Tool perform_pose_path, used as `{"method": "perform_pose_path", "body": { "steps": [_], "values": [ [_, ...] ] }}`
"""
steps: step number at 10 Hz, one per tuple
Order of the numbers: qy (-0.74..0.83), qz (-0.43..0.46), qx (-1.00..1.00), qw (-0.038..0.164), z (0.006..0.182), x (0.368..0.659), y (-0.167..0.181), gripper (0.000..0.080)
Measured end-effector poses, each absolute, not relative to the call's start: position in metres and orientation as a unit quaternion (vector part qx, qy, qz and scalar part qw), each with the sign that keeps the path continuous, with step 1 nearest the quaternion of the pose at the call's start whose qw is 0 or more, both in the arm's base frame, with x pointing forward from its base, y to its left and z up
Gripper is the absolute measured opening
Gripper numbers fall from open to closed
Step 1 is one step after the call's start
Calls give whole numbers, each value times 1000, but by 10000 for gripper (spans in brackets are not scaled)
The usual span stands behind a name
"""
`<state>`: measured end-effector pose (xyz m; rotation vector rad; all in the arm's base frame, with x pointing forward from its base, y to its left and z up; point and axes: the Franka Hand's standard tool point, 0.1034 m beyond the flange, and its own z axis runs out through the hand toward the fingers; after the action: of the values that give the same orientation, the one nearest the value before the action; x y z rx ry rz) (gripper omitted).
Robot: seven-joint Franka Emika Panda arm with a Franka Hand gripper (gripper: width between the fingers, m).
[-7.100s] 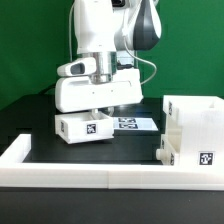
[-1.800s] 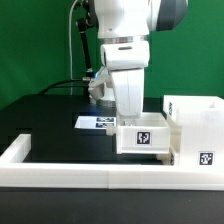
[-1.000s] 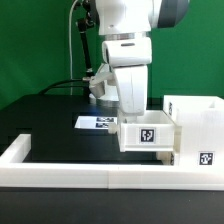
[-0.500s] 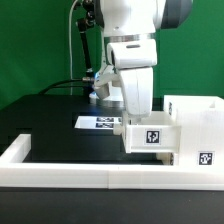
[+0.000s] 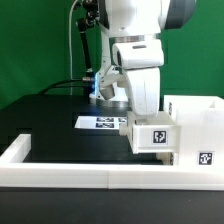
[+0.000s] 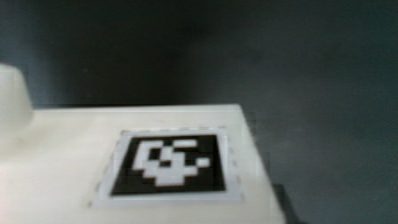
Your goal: Assemble drawer
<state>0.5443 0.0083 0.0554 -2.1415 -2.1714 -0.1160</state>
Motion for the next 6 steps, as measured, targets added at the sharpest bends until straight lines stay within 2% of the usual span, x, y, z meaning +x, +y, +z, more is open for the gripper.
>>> {"method": "perform_pose_path", "body": {
  "steps": [6],
  "values": [
    [-715, -41, -696, 42, 56, 545, 16, 42]
  ]
}}
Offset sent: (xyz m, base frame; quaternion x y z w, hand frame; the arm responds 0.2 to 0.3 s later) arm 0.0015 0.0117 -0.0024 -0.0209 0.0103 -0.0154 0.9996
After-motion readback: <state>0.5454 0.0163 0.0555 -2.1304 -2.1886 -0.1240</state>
